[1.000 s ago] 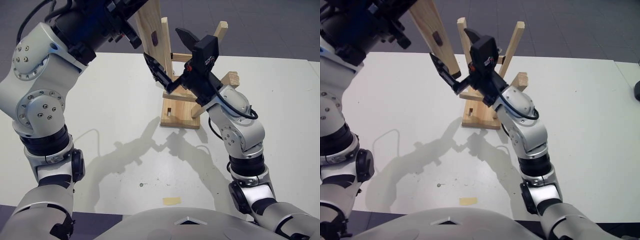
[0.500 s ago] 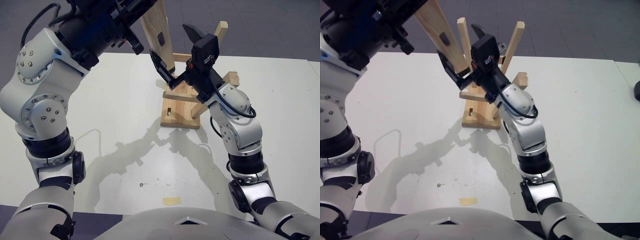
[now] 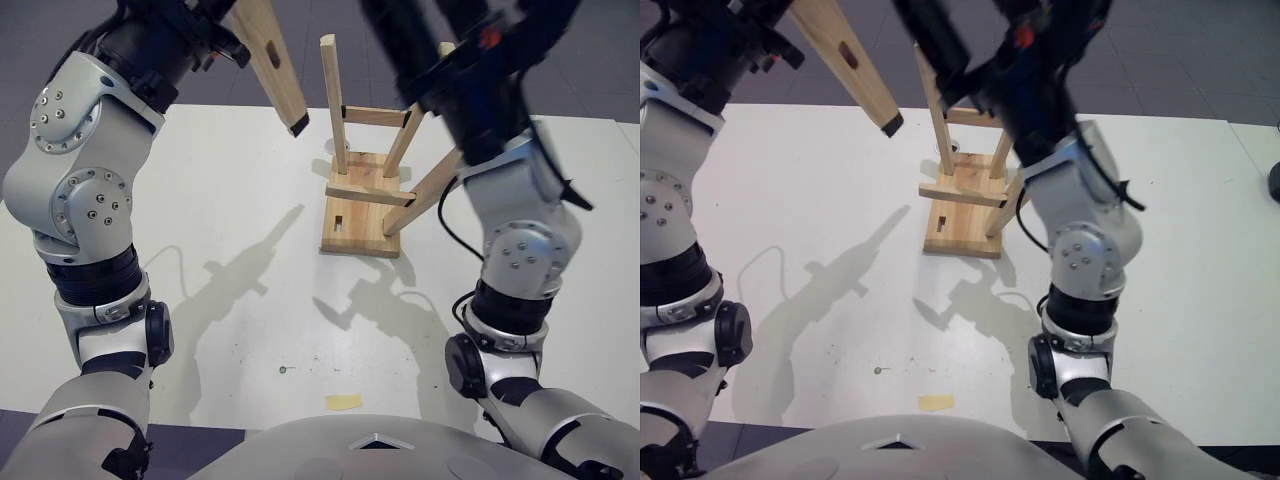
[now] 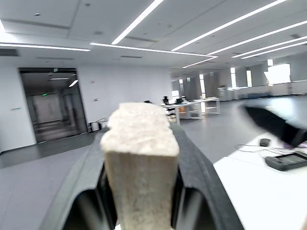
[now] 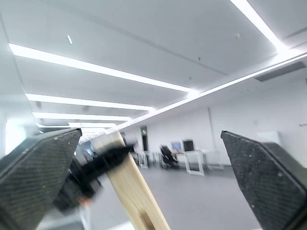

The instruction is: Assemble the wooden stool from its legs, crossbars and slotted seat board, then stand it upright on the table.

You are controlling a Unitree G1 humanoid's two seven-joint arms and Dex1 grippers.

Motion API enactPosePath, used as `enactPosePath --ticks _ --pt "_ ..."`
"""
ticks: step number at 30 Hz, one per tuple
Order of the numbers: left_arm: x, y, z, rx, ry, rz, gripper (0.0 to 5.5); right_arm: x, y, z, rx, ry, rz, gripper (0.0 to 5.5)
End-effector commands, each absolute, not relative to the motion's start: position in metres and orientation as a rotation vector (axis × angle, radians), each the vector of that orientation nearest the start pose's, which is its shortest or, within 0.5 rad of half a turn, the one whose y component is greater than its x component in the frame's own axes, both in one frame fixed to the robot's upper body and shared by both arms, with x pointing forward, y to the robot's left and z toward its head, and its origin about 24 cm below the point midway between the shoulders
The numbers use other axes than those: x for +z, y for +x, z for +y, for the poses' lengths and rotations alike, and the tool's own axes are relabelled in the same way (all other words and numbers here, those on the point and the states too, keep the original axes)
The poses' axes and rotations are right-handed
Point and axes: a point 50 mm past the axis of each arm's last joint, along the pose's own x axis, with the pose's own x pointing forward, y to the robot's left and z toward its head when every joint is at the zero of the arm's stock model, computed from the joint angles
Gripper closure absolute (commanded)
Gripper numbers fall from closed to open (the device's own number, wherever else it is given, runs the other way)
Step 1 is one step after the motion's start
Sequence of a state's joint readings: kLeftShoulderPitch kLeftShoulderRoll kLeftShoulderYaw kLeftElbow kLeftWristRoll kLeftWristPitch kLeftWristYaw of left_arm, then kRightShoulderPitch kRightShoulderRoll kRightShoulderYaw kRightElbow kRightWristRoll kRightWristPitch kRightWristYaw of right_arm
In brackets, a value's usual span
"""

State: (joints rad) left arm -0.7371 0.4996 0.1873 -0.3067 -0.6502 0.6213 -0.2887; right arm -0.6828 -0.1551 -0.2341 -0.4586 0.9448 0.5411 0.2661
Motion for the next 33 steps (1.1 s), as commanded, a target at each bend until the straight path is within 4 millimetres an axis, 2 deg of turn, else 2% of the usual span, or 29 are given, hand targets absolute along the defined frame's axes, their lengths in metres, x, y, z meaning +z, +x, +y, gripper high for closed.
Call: enactPosePath --ticks 1,4,6,9,12,18,23,27,33 --pt "0.288 0.297 0.195 -0.457 0.077 -0.374 4.48 0.307 0.249 -0.182 0.86 0.387 -0.662 0.1" --pt "0.271 0.295 0.201 -0.448 0.094 -0.286 4.48 0.272 0.246 -0.216 0.873 0.116 -0.413 0.1" --pt "0.26 0.294 0.202 -0.45 0.083 -0.253 4.48 0.243 0.24 -0.228 0.942 -0.07 -0.198 0.1" --pt "0.253 0.294 0.198 -0.461 0.057 -0.235 4.48 0.222 0.233 -0.232 1.048 -0.141 -0.028 0.1" --pt "0.251 0.293 0.19 -0.514 0.044 -0.242 4.48 0.214 0.236 -0.224 1.115 -0.148 -0.001 0.1" --pt "0.245 0.293 0.177 -0.587 0.029 -0.234 4.48 0.195 0.255 -0.205 1.138 -0.172 -0.021 0.1" --pt "0.238 0.293 0.179 -0.571 0.013 -0.212 4.48 0.191 0.241 -0.192 1.255 -0.142 0.037 0.1" --pt "0.229 0.294 0.173 -0.583 -0.026 -0.2 4.48 0.199 0.229 -0.179 1.296 -0.09 0.016 0.1" --pt "0.217 0.295 0.164 -0.566 -0.113 -0.185 4.48 0.189 0.223 -0.166 1.228 -0.043 -0.005 0.1"
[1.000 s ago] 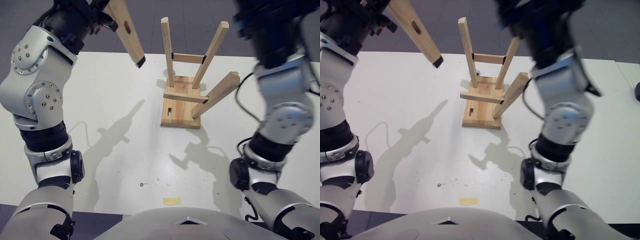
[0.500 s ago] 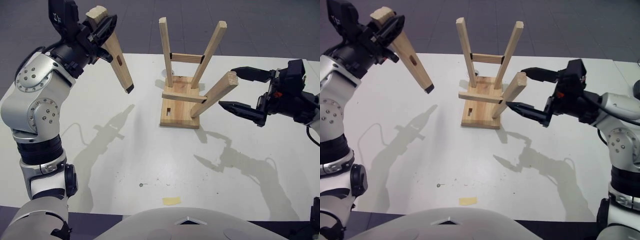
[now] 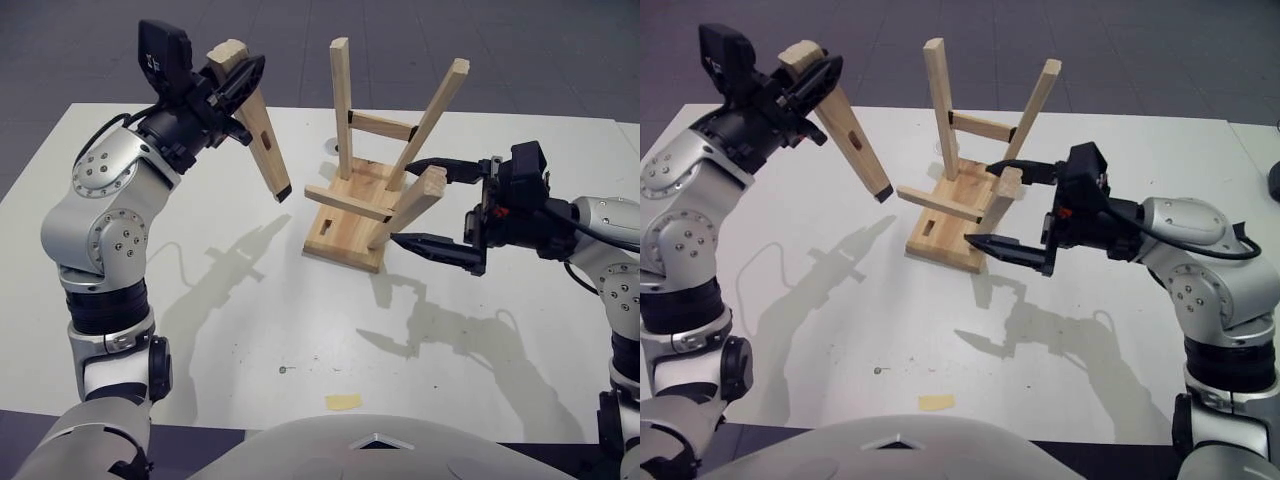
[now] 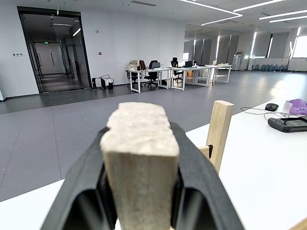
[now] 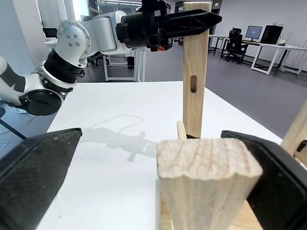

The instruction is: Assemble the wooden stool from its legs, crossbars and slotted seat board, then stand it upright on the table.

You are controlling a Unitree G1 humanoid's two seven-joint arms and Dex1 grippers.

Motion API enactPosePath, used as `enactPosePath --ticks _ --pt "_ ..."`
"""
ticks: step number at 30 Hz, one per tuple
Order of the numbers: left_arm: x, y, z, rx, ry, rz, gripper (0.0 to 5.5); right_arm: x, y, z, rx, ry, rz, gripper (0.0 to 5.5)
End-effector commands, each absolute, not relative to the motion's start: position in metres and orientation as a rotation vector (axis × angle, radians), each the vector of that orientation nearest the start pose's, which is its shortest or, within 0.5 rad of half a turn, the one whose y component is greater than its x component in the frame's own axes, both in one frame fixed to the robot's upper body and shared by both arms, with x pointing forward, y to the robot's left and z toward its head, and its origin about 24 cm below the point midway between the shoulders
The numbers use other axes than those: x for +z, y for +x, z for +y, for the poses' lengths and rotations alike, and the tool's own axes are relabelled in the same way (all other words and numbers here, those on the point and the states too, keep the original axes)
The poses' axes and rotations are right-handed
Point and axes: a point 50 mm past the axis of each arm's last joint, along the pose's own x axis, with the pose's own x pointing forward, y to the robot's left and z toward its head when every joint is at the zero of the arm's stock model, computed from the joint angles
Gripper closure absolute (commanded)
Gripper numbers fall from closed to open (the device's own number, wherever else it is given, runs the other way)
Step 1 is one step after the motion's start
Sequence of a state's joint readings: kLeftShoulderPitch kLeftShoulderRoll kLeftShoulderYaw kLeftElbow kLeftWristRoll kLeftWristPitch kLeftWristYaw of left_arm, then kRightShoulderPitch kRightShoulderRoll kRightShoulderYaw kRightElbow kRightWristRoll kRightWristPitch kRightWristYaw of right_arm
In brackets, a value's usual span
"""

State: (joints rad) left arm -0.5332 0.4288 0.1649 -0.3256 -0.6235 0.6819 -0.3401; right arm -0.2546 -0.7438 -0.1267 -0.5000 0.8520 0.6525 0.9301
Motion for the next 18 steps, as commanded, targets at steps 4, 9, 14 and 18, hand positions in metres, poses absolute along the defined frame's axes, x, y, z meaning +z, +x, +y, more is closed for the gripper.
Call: enactPosePath --ticks 4,9,14,18 --pt "0.211 0.292 0.166 -0.497 -0.191 -0.181 4.48 0.179 0.221 -0.165 1.138 -0.013 -0.012 0.31" --pt "0.214 0.29 0.167 -0.462 -0.325 -0.198 4.48 0.175 0.223 -0.172 1.103 0.025 0.009 0.97" --pt "0.216 0.288 0.163 -0.499 -0.322 -0.186 4.48 0.178 0.224 -0.174 1.143 0.05 0.014 1.75" --pt "0.208 0.286 0.161 -0.482 -0.336 -0.153 4.48 0.181 0.225 -0.178 1.151 0.046 0.004 2.44"
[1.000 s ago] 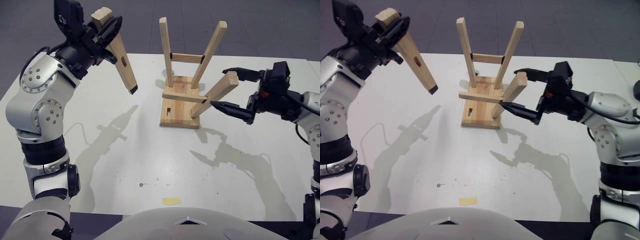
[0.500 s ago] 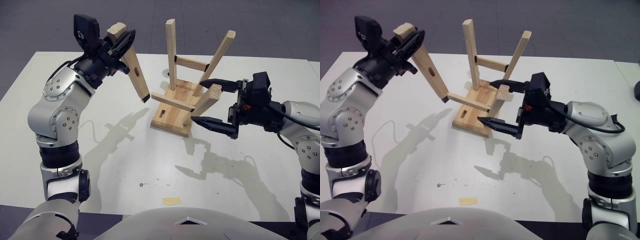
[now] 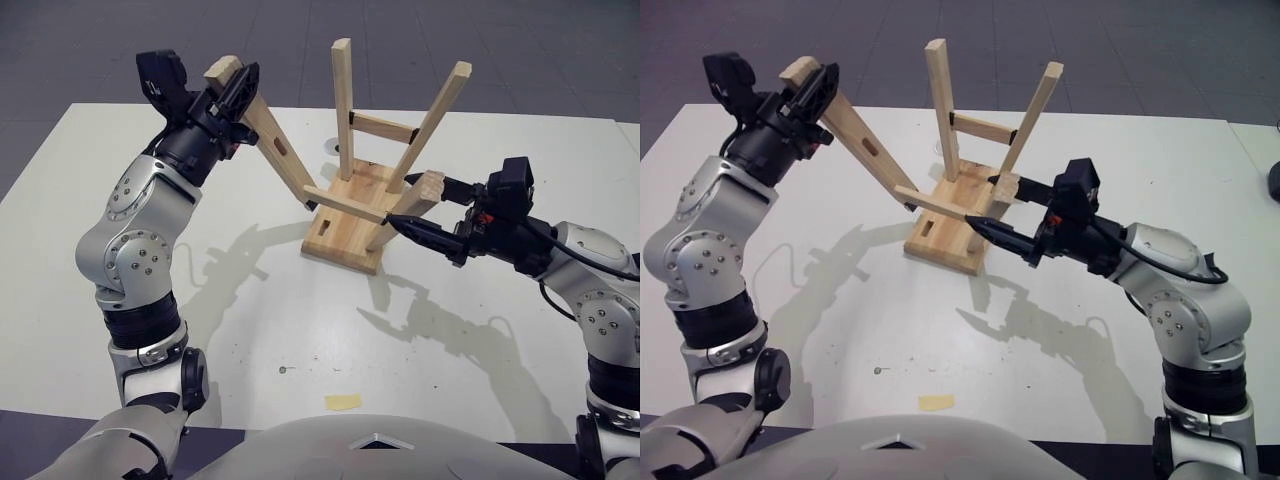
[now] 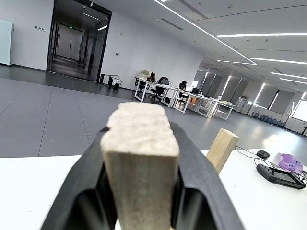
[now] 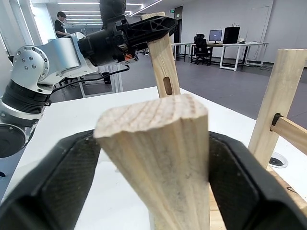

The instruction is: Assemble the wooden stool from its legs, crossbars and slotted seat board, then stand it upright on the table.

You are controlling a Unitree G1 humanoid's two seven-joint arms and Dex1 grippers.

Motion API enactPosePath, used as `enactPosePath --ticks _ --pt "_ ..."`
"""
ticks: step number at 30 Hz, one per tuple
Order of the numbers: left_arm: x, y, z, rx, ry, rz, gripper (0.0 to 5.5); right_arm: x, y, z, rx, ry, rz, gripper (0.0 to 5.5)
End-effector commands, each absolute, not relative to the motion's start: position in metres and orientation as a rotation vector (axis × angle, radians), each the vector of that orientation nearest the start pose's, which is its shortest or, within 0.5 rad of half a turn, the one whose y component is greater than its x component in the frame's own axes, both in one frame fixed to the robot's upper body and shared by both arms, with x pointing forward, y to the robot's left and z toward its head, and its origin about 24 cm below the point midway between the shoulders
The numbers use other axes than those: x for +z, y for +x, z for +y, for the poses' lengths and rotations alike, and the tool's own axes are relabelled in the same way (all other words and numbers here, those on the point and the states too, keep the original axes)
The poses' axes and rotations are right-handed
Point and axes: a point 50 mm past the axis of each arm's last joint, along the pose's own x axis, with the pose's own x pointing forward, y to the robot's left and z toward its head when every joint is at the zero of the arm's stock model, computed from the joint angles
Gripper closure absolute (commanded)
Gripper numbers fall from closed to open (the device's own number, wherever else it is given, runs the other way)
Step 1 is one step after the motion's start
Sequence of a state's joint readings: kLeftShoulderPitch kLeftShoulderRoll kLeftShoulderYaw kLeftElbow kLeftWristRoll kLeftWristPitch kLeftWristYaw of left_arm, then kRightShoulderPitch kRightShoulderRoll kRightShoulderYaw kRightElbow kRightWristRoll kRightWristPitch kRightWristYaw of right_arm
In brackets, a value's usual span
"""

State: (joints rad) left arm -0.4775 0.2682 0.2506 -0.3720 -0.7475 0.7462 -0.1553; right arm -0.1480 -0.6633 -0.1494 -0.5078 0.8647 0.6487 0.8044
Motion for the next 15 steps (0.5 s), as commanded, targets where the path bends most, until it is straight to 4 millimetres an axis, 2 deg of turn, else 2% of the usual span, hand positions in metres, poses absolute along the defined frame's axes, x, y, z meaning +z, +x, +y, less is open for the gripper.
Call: enactPosePath --ticks 1,4,7,15 --pt "0.206 0.285 0.159 -0.478 -0.347 -0.145 4.48 0.182 0.225 -0.179 1.154 0.042 0.004 2.63" --pt "0.197 0.282 0.153 -0.463 -0.372 -0.109 4.48 0.185 0.226 -0.182 1.157 0.028 -0.002 3.06" --pt "0.189 0.279 0.149 -0.446 -0.38 -0.068 4.48 0.184 0.227 -0.181 1.153 0.025 -0.004 3.19" --pt "0.183 0.279 0.162 -0.391 -0.354 -0.008 4.48 0.178 0.227 -0.177 1.148 0.024 -0.008 3.32"
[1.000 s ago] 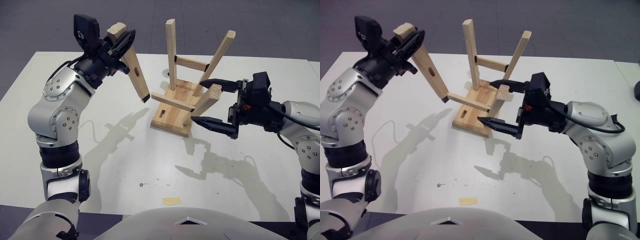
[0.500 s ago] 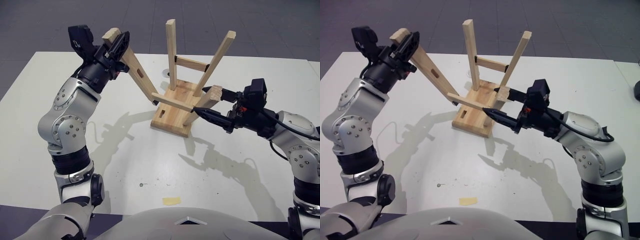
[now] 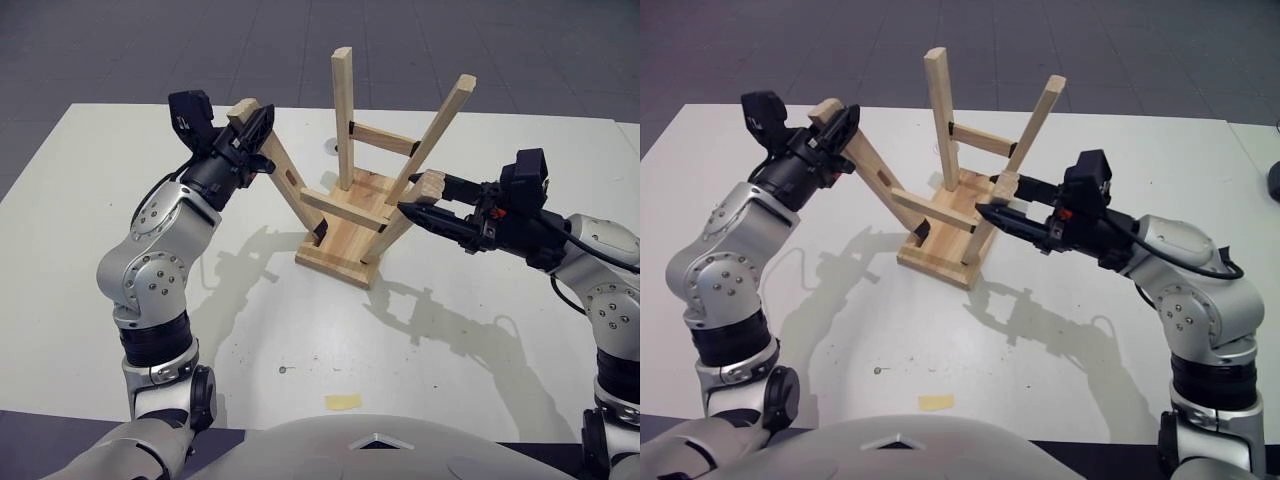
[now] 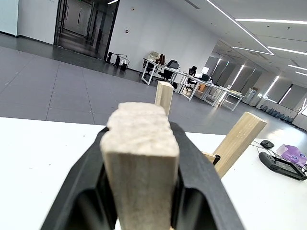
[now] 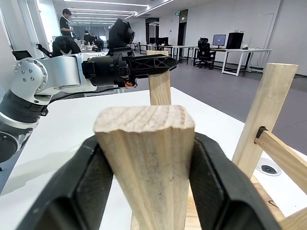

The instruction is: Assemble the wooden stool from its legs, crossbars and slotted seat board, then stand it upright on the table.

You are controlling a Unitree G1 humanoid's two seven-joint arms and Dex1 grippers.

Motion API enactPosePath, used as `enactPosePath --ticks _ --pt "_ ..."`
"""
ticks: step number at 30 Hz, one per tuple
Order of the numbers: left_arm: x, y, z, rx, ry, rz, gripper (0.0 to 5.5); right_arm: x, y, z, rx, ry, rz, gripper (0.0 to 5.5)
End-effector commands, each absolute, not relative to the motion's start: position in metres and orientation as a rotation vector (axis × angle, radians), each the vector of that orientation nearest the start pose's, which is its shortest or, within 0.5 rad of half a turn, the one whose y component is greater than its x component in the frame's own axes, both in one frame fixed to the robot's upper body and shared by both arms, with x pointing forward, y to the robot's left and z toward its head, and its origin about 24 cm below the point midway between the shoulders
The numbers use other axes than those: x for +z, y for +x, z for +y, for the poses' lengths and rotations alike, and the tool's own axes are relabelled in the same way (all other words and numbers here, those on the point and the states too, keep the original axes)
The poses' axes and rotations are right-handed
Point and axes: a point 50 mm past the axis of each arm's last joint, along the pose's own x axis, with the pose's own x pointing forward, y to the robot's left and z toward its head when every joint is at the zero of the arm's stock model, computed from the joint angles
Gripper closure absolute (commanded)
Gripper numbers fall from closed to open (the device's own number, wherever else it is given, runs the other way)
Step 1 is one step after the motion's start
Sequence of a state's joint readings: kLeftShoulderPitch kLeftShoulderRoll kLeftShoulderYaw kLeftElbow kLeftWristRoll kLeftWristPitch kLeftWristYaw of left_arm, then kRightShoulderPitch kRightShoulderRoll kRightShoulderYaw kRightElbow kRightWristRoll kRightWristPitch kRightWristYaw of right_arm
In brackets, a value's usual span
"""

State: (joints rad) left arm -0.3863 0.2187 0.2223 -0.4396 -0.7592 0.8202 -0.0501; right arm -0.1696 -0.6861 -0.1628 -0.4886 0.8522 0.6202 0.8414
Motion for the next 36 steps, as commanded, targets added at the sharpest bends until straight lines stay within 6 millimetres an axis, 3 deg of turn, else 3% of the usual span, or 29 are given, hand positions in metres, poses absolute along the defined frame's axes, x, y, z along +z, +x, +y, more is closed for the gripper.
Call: enactPosePath --ticks 1,11,16,19,23,28,33,36 --pt "0.181 0.278 0.163 -0.386 -0.356 0.004 4.48 0.177 0.227 -0.176 1.145 0.02 -0.008 3.32" --pt "0.167 0.27 0.154 -0.384 -0.421 0.107 4.48 0.169 0.223 -0.172 1.119 0.009 -0.01 3.37" --pt "0.161 0.272 0.156 -0.351 -0.316 0.118 4.48 0.169 0.223 -0.169 1.113 0.007 -0.02 3.37" --pt "0.163 0.271 0.147 -0.377 -0.216 0.097 4.48 0.169 0.223 -0.167 1.112 0.003 -0.025 3.37" --pt "0.156 0.266 0.135 -0.423 -0.204 0.11 4.48 0.169 0.222 -0.165 1.109 0.004 -0.028 3.38" --pt "0.152 0.26 0.134 -0.444 -0.19 0.125 4.48 0.16 0.223 -0.166 1.041 0.037 -0.017 3.38" --pt "0.154 0.262 0.14 -0.43 -0.176 0.114 4.48 0.151 0.222 -0.169 1.037 -0.025 0.035 3.39" --pt "0.158 0.261 0.132 -0.466 -0.178 0.098 4.48 0.149 0.223 -0.163 1.047 -0.113 0.064 3.4"
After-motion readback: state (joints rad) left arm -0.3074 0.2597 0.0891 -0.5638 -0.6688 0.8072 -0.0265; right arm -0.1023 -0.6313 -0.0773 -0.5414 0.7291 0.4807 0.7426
